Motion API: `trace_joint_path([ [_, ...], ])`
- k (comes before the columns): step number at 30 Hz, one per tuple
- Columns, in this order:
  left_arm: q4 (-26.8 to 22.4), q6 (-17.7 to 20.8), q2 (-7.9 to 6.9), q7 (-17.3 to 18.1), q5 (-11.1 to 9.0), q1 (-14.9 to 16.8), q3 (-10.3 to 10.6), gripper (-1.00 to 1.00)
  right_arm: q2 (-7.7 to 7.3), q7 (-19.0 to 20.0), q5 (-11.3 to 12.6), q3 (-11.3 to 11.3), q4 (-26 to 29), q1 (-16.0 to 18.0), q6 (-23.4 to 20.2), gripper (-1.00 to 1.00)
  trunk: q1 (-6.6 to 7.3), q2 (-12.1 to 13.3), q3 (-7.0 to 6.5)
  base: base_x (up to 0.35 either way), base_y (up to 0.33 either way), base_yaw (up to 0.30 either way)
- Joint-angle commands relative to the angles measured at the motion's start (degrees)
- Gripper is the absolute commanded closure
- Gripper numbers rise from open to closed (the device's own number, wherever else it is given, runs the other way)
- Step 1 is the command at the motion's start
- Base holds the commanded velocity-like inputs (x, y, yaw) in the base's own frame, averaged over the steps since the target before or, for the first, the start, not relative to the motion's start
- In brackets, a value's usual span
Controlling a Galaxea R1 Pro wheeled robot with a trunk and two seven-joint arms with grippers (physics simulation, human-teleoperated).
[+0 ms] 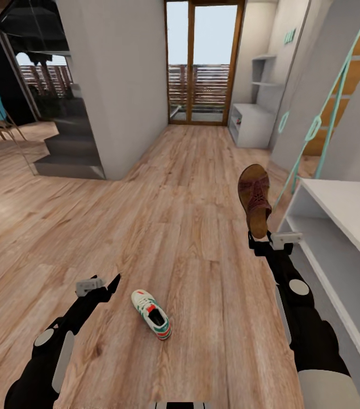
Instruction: Pick up the two gym shoes and the two sandals from the corridor floor and place them onto the hallstand (shoe rack) in the corridor, making sure they are on the rack and not on the floor. Arrange them so the two gym shoes are next to each other and the two sandals are next to each other.
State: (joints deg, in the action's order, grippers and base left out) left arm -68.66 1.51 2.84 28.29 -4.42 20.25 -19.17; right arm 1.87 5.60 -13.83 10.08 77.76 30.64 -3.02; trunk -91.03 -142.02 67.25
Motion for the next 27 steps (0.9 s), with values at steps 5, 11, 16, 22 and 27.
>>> trace_joint_path([
  [5,0.01,0.16,0.06,0.44,-0.33,0.05,-0.17,-1.0,0.07,0.46,-0.31,0.2,0.11,0.01,-0.31,1.0,0.01,-0.02,0.05,0.0,-0.242,0.049],
  [11,0.03,0.16,0.06,0.45,-0.37,0.05,-0.17,-1.0,0.07,0.46,-0.31,0.18,0.11,0.03,-0.31,1.0,0.01,-0.02,0.05,0.0,-0.164,0.006],
  [16,0.37,0.16,0.06,0.45,-0.39,0.05,-0.17,-1.0,0.07,0.46,-0.28,0.18,0.11,0.03,-0.31,1.0,0.01,-0.02,0.05,0.0,-0.019,0.001],
  [22,0.45,0.16,0.06,0.45,-0.39,0.05,-0.17,-1.0,0.06,0.46,-0.3,0.19,0.11,0.02,-0.31,1.0,0.01,-0.02,0.13,0.0,-0.125,0.041],
  [27,0.45,0.16,0.06,0.45,-0.42,0.05,-0.17,-1.0,0.06,0.46,-0.28,0.18,0.11,0.01,-0.31,1.0,0.01,-0.02,0.43,0.0,-0.069,0.191],
])
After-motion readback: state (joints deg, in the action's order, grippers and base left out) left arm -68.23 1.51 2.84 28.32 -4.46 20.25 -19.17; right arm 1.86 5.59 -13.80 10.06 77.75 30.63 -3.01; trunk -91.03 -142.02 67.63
